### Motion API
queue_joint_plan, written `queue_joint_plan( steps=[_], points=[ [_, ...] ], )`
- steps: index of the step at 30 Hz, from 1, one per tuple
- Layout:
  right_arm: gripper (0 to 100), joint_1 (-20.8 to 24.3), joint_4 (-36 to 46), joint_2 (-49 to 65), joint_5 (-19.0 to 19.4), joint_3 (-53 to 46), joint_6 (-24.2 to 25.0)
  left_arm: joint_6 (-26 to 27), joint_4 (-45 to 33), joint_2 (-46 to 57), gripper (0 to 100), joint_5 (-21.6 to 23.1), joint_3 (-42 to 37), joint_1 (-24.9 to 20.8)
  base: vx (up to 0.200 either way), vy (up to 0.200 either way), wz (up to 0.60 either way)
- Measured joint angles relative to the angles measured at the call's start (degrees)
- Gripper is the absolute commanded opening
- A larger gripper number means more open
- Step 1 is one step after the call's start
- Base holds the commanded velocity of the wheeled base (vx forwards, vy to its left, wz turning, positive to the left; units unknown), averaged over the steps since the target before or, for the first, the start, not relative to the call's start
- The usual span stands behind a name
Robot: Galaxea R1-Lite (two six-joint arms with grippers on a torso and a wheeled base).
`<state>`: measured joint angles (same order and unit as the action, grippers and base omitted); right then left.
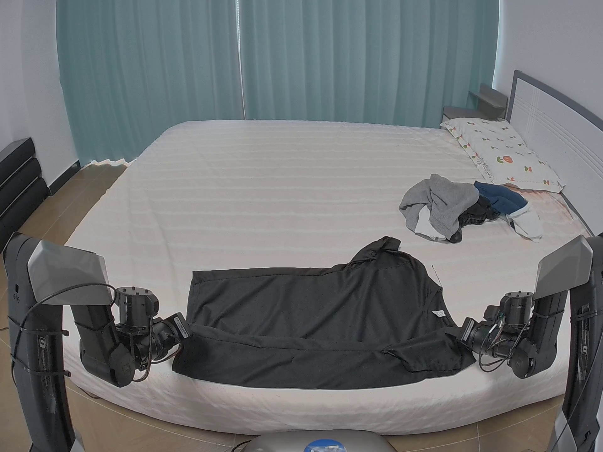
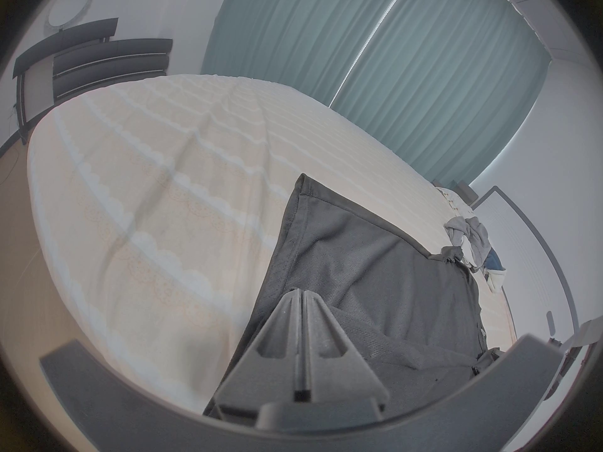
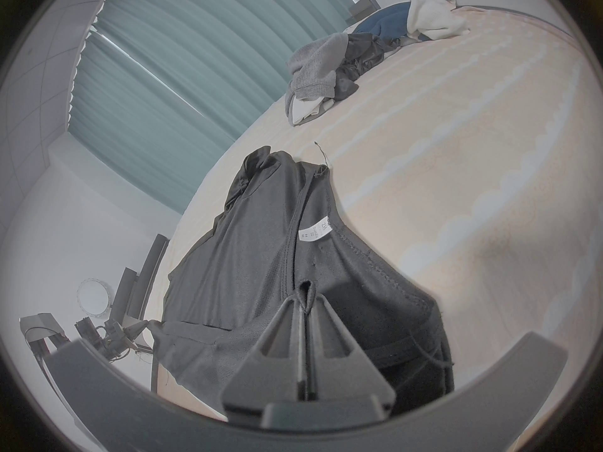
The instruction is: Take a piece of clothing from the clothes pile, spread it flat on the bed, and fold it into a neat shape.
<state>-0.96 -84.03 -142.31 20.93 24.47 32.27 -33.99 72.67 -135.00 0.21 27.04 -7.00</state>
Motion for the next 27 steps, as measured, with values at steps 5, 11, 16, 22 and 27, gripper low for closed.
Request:
queue_joint_plan(
  steps=[5, 11, 16, 22, 27],
  points=[
    [0, -0.61, -0.05, 0.56, -0.18, -0.2, -0.02, 0.0, -0.02, 0.07, 0, 0.0, -0.22, 0.04, 0.0, 0.0, 0.0],
    [0, -1.21, -0.49, 1.82, -0.16, -0.71, -0.02, 0.05, 0.0, 0.57, 0, 0.0, -0.72, 0.39, 0.0, 0.0, 0.0],
    [0, -1.62, -0.79, 2.84, -0.11, -1.49, -0.09, 0.16, 0.0, 1.4, 0, 0.01, -1.22, 0.78, 0.0, 0.0, 0.0],
    [0, -1.65, -0.82, 3.64, -0.02, -1.99, -0.04, 0.55, 0.0, 2.23, 0, 0.06, -2.05, 1.11, 0.0, 0.0, 0.0],
    [0, -1.46, -1.91, 4.41, -0.07, -3.24, -0.09, 1.12, 0.02, 3.74, 0, 0.23, -3.08, 1.63, 0.0, 0.0, 0.0]
  ],
)
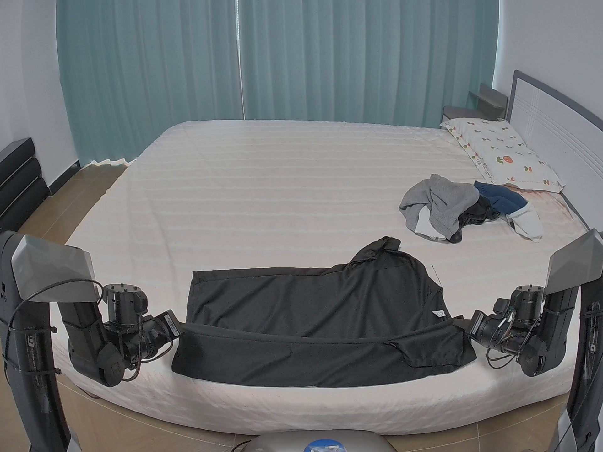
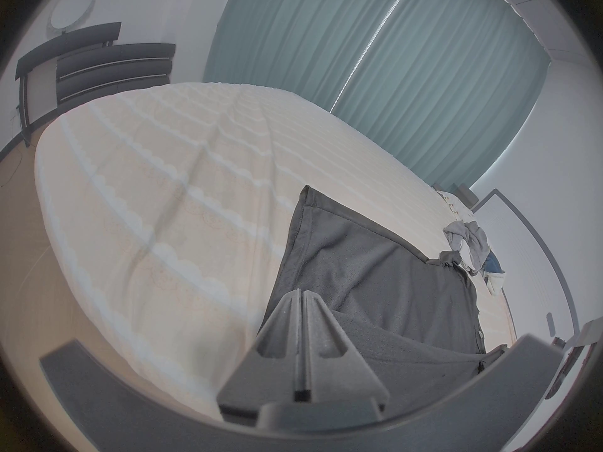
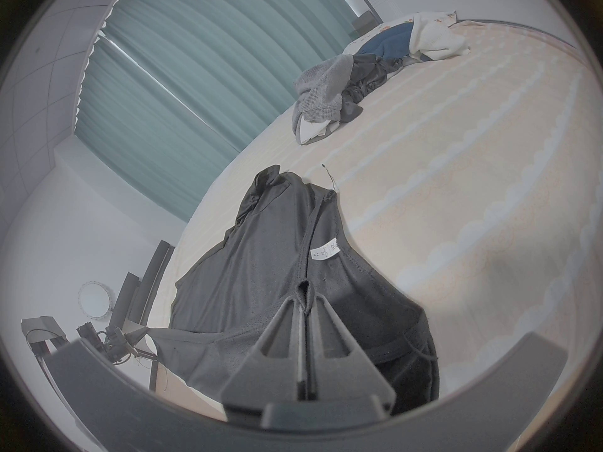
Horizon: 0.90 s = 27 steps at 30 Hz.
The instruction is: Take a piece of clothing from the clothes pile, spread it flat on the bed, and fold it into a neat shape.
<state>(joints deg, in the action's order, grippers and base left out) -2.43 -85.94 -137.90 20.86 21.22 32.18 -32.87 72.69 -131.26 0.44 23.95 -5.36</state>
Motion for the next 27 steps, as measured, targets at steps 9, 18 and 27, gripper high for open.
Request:
queue_joint_plan(
  steps=[9, 18, 27],
  points=[
    [0, 0.17, -0.06, 2.34, -0.15, -1.52, -0.3, 1.58, 0.06, 1.74, 0, 0.1, -1.35, 0.74, 0.0, 0.0, 0.0],
    [0, 0.65, 0.02, 2.89, -0.23, -1.17, -0.55, 1.87, 0.06, 4.46, 0, 0.11, -2.82, 0.96, 0.0, 0.0, 0.0],
    [0, 0.06, -2.9, 3.43, -0.59, -3.84, -0.28, 4.92, 0.11, 6.29, 0, -0.12, -4.41, 1.05, 0.0, 0.0, 0.0]
  ],
)
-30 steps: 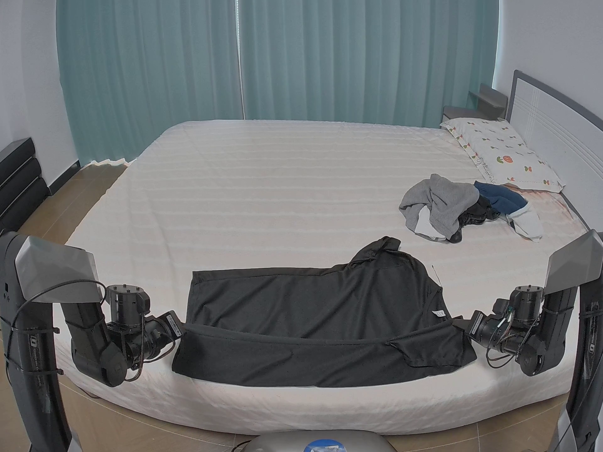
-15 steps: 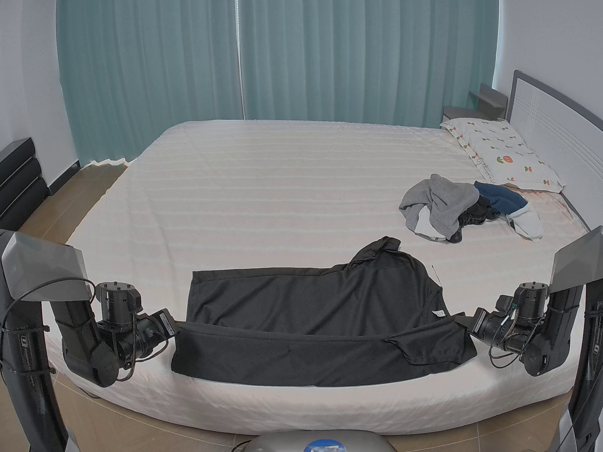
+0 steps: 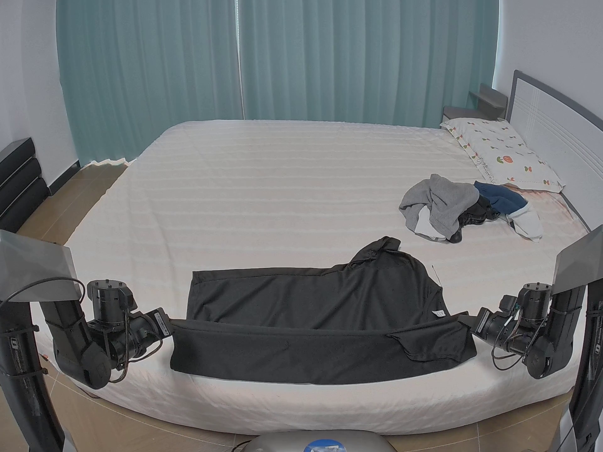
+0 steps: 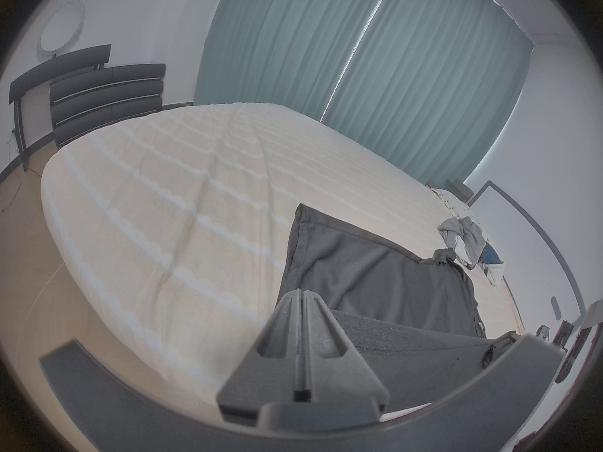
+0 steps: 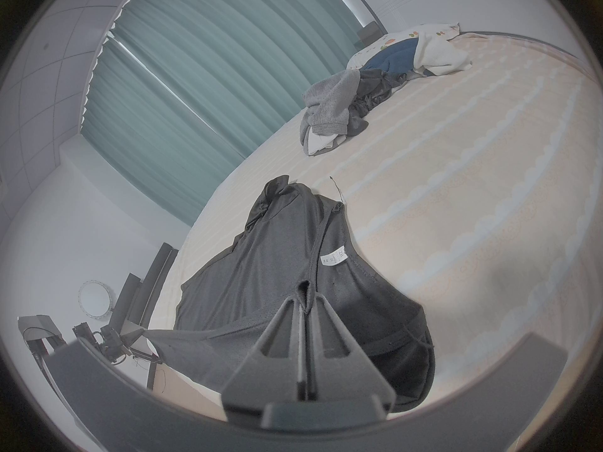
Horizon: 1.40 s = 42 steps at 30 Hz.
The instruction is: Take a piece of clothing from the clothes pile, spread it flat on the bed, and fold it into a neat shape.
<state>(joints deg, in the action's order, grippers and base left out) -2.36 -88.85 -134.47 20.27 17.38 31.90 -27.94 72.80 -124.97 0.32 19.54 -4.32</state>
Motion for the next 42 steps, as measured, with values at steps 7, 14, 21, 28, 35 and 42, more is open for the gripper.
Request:
queue_joint_plan(
  steps=[7, 14, 21, 28, 35, 42],
  points=[
    [0, -0.22, -0.11, 1.51, -0.02, -3.02, 0.12, -0.24, 1.05, 1.15, 0, -0.05, -4.11, 0.18, 0.0, 0.0, 0.0],
    [0, -0.68, -0.16, 6.23, 0.46, -9.14, -0.11, -0.39, 4.24, 3.3, 0, 0.01, -9.9, 0.57, 0.0, 0.0, 0.0],
    [0, -0.99, -0.13, 11.51, 0.66, -15.3, -0.57, -0.44, 10.02, 4.53, 0, 0.22, -16.54, 0.63, 0.0, 0.0, 0.0],
    [0, -1.1, 2.05, 14.96, 0.3, -16.26, -1.58, -0.44, 10.9, 4.68, 0, 0.09, -18.4, 0.99, 0.0, 0.0, 0.0],
    [0, -0.85, 12.54, 17.21, 0.17, -16.37, -8.4, 0.74, 5.78, 5.42, 0, 0.09, -18.53, 1.04, 0.0, 0.0, 0.0],
    [0, -0.99, 15.3, 18.54, -0.07, -16.37, -11.81, 3.17, -4.66, 8.9, 0, 0.12, -18.55, 0.6, 0.0, 0.0, 0.0]
  ],
)
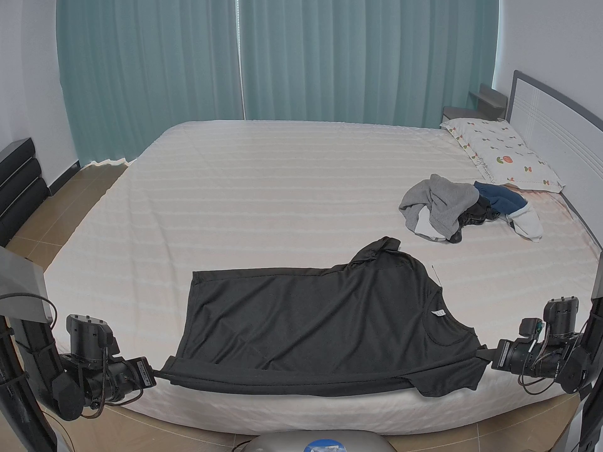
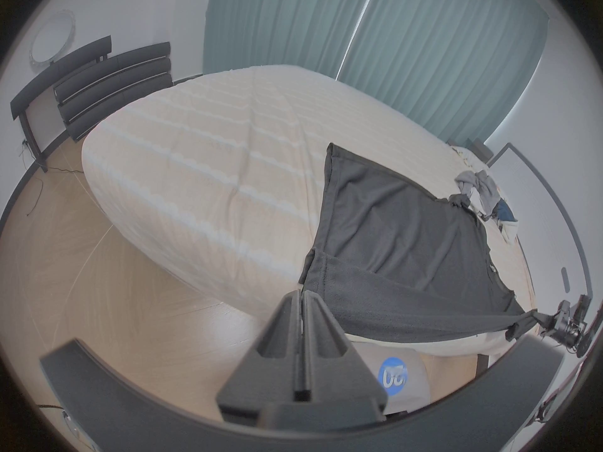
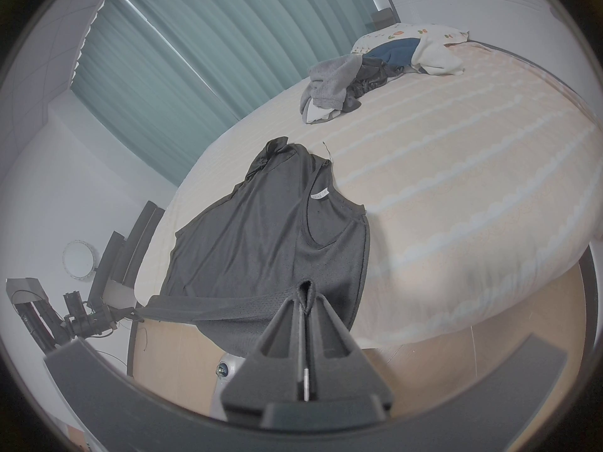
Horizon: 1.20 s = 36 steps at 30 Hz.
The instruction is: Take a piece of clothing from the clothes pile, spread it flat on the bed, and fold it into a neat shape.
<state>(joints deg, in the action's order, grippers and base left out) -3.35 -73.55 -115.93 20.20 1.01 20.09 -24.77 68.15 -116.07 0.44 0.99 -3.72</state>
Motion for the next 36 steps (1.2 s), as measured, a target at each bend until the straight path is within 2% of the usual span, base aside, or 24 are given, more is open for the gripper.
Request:
queue_joint_plan(
  steps=[8, 13, 24, 32, 33, 36],
  points=[
    [0, -0.06, -3.54, -0.07, -0.2, 0.04, -0.28, -0.62, -2.45, 4.18, 0, 0.0, 1.33, -0.6, 0.0, 0.0, 0.0],
    [0, -0.06, -6.64, -2.73, -2.15, 2.67, -0.01, -6.9, -1.96, 3.47, 0, -0.09, 5.62, -0.52, 0.0, 0.0, 0.0],
    [0, 1.1, -8.18, -10.8, -4.22, 14.18, 0.22, -11.7, -1.74, -3.36, 0, -0.12, 14.23, -0.46, 0.0, 0.0, 0.0],
    [0, 2.21, -8.33, -15.15, -4.19, 17.97, 0.44, -12.42, -1.56, -6.69, 0, 1.41, 16.18, -1.27, 0.0, 0.0, 0.0],
    [0, 2.19, -8.44, -15.54, -4.13, 18.12, 0.62, -12.29, -1.56, -7.08, 100, 1.52, 16.21, -1.79, 0.0, 0.0, 0.0],
    [0, 2.19, -8.62, -16.46, -3.93, 18.36, 2.33, -12.18, -1.26, -8.27, 100, 1.72, 16.46, -3.17, 0.0, 0.0, 0.0]
  ],
)
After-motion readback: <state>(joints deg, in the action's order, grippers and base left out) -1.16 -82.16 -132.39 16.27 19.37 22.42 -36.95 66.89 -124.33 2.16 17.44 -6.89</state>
